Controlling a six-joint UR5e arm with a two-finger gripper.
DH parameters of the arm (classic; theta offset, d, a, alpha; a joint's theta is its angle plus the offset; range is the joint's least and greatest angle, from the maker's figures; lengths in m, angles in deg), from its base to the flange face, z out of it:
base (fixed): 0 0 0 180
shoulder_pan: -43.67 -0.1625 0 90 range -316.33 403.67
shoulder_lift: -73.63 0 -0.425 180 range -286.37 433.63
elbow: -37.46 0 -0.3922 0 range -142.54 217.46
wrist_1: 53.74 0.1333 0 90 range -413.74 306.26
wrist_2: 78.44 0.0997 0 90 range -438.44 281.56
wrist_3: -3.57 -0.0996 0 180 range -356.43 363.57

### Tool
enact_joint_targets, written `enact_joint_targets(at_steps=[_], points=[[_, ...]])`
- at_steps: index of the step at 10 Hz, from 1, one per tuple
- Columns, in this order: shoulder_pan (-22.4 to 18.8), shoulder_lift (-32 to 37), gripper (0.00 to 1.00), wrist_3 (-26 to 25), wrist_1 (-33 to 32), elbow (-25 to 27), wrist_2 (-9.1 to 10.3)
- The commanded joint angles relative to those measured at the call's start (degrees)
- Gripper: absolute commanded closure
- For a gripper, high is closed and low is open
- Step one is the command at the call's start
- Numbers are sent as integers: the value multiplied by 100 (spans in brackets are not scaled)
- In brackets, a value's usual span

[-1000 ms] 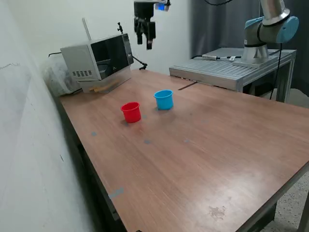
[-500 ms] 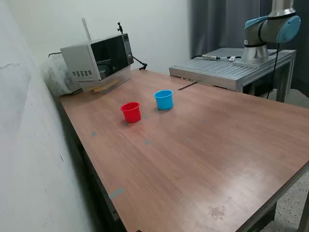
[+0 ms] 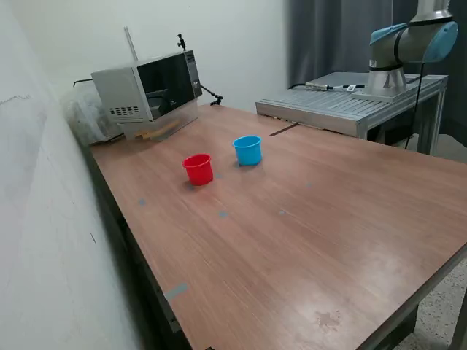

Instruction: Place red objects in the red bin, and blue objects in the blue bin.

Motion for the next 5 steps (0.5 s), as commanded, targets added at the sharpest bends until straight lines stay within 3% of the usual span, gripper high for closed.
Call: enact_joint_targets(at_steps=[1,3,5], points=[[-133,328,0,2,2,413,50],[-133,452,0,28,194,624,41],[-124,452,0,29,1193,634,41]])
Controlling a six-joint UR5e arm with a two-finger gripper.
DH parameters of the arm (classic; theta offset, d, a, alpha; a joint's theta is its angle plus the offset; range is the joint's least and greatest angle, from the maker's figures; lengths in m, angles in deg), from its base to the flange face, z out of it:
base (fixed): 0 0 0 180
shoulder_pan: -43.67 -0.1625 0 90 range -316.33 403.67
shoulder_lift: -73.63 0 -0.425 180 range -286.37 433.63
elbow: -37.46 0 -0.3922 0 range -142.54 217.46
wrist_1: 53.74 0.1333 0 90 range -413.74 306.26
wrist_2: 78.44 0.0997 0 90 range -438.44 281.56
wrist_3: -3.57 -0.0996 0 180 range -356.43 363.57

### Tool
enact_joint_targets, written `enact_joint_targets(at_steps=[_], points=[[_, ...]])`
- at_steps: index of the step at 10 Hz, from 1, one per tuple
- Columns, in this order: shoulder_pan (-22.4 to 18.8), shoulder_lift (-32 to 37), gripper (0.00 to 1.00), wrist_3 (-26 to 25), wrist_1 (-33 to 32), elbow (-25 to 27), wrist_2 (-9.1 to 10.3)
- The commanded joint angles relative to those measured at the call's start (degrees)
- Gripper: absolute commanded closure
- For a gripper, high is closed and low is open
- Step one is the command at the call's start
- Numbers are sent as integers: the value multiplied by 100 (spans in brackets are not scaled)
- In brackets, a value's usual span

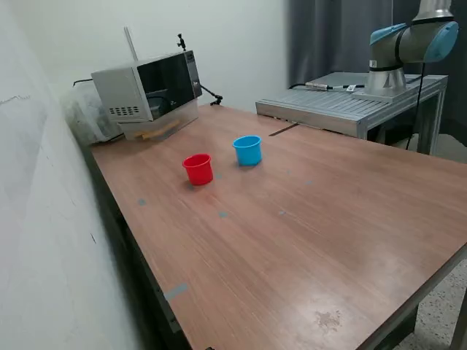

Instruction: Place red objects in the red bin, and blue objects in the blue bin.

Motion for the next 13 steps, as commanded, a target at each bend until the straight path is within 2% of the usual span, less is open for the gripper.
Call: enact_joint_targets(at_steps=[1,4,13], points=[[-5,27,0,14,809,53,0],[4,27,0,15,1197,88,0],[74,36,0,23,1216,141,-18]])
